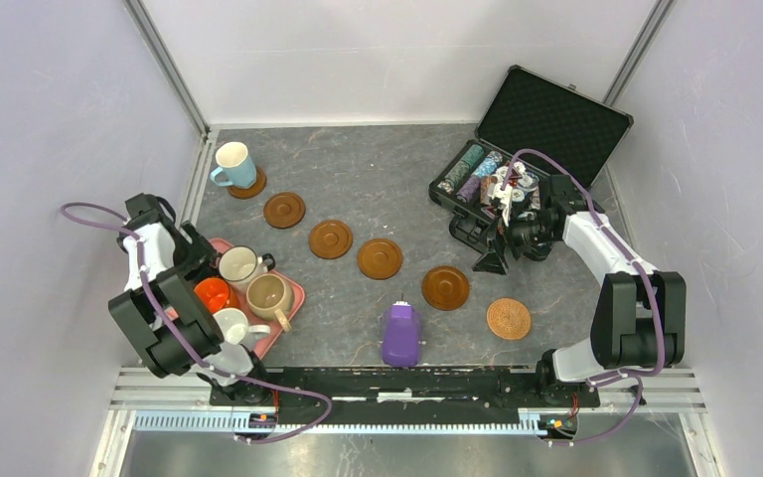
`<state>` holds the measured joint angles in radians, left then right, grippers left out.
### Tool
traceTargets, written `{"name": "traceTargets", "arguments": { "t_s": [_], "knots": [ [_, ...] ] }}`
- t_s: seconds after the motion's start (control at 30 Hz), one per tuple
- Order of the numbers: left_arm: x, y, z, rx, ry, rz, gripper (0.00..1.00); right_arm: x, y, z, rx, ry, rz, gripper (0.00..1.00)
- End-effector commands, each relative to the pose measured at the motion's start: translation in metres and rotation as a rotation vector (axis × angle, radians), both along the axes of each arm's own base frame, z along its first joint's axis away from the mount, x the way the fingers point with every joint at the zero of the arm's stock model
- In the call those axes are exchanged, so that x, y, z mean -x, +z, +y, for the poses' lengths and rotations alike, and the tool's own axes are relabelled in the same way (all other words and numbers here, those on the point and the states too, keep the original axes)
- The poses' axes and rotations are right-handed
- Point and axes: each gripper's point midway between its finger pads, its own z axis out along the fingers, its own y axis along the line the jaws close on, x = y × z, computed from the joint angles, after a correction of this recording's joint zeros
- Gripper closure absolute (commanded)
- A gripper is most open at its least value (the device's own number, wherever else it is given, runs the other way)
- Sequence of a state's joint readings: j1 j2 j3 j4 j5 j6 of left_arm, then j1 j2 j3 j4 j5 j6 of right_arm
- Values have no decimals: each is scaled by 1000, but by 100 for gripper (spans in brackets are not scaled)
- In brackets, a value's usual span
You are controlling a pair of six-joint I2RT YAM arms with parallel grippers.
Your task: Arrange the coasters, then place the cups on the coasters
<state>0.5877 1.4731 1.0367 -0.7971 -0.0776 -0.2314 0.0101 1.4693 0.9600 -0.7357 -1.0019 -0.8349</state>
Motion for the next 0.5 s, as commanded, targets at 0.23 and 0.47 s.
{"name": "traceTargets", "arguments": {
  "t_s": [0.23,0.47],
  "knots": [
    [-7,34,-3,-33,44,-184,0,-8,11,1,-20,11,-30,2],
    [-8,36,-2,-14,178,-209,0,-8,12,1,-17,13,-35,2]
  ]
}}
